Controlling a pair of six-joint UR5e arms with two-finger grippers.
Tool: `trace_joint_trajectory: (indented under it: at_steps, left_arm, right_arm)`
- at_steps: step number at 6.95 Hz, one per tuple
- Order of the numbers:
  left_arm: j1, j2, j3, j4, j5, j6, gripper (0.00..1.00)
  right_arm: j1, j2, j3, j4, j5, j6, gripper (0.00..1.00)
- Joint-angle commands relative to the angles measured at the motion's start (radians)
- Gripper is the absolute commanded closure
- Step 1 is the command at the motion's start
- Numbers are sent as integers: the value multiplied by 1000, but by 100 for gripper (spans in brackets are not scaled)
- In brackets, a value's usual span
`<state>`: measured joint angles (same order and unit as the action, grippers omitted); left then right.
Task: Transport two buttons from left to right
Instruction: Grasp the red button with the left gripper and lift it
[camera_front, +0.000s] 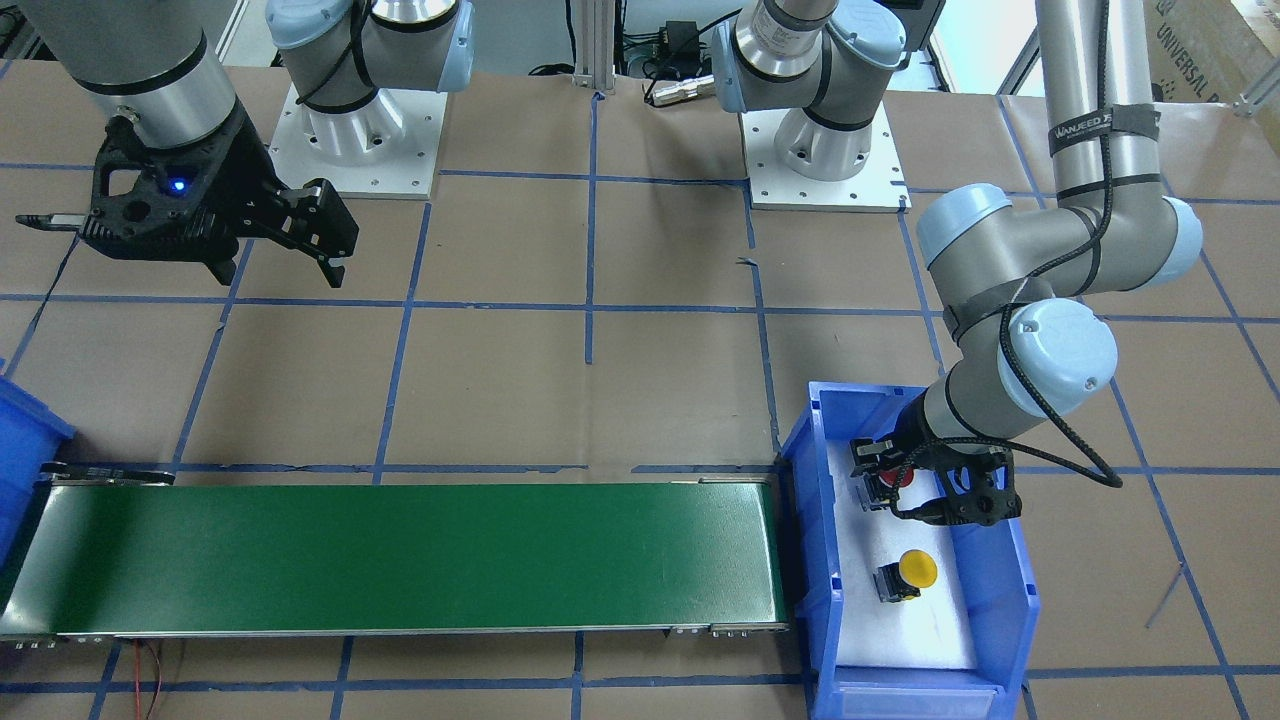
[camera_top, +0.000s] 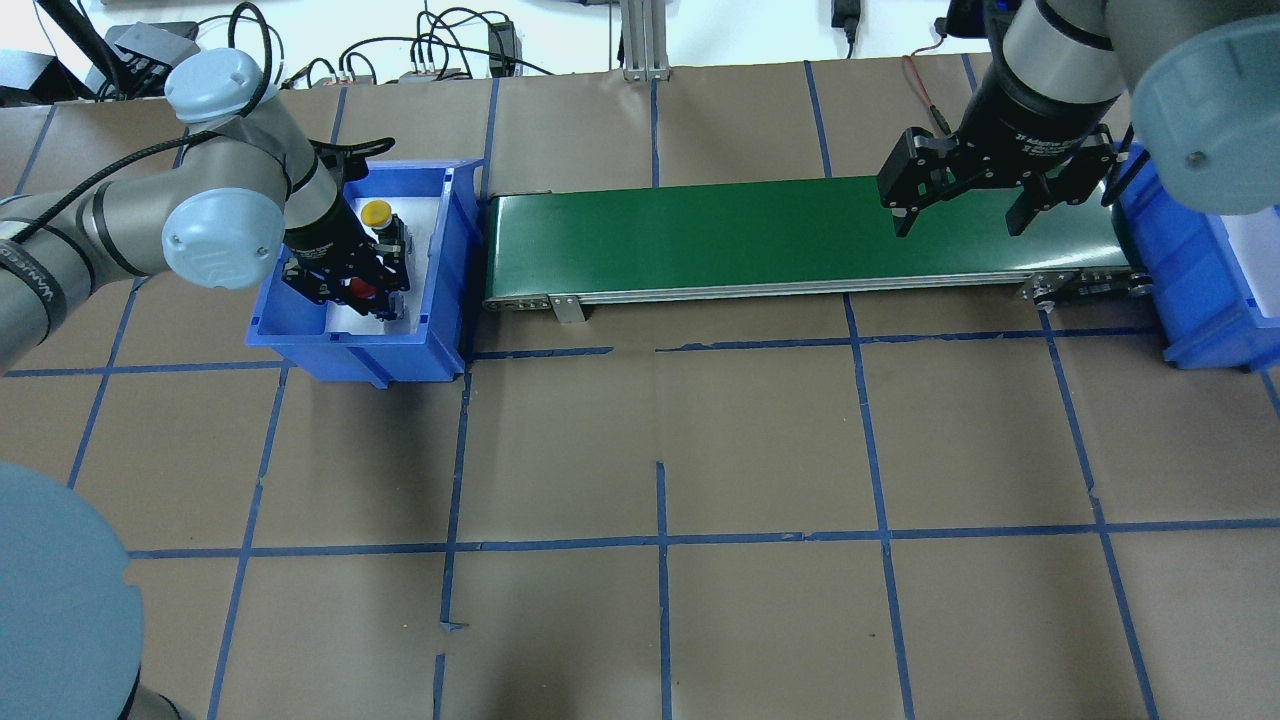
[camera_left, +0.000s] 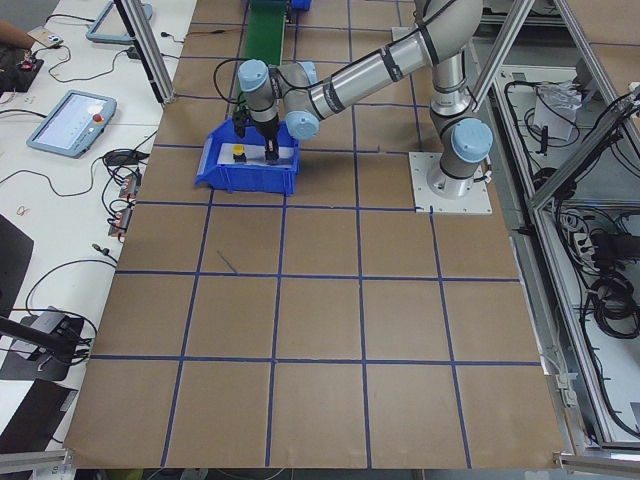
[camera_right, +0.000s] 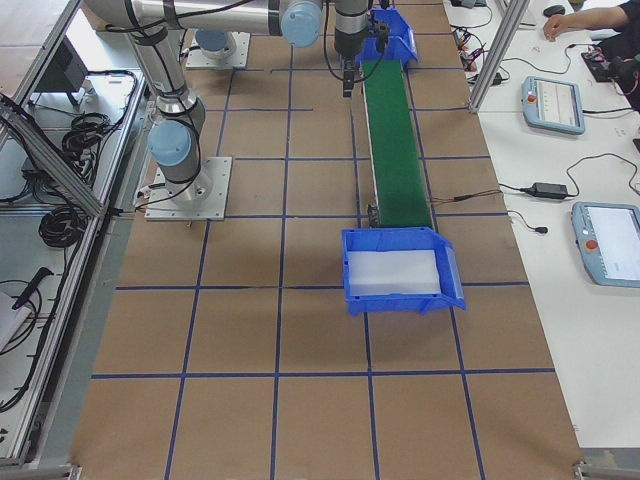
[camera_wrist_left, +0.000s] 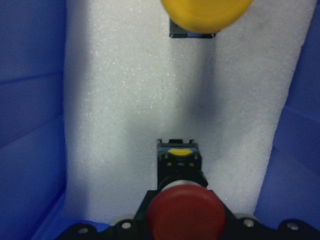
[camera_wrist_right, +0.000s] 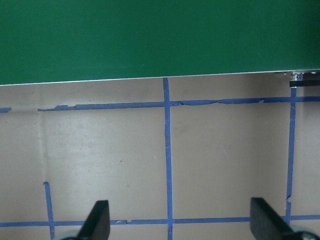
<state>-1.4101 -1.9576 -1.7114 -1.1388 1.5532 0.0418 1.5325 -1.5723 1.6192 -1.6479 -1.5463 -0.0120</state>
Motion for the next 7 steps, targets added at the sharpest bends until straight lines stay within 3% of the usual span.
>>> trace_joint_trajectory:
  at_steps: [1,4,6,7]
  left_arm:
    - [-4,50,16,-22,13,7,75]
    - [-45,75,214,-209,15,0,75]
    - [-181,65,259,-205,15,-138,74]
    - [-264,22,298,-191,84,-202,73]
  right_arm:
    - [-2,0,-1,-1,0,1,0]
    - [4,0,1,-1,-3,3,0]
    - [8,-2,-5,0,-17,12,0]
    - [8,-2,-7,0,-31,10,0]
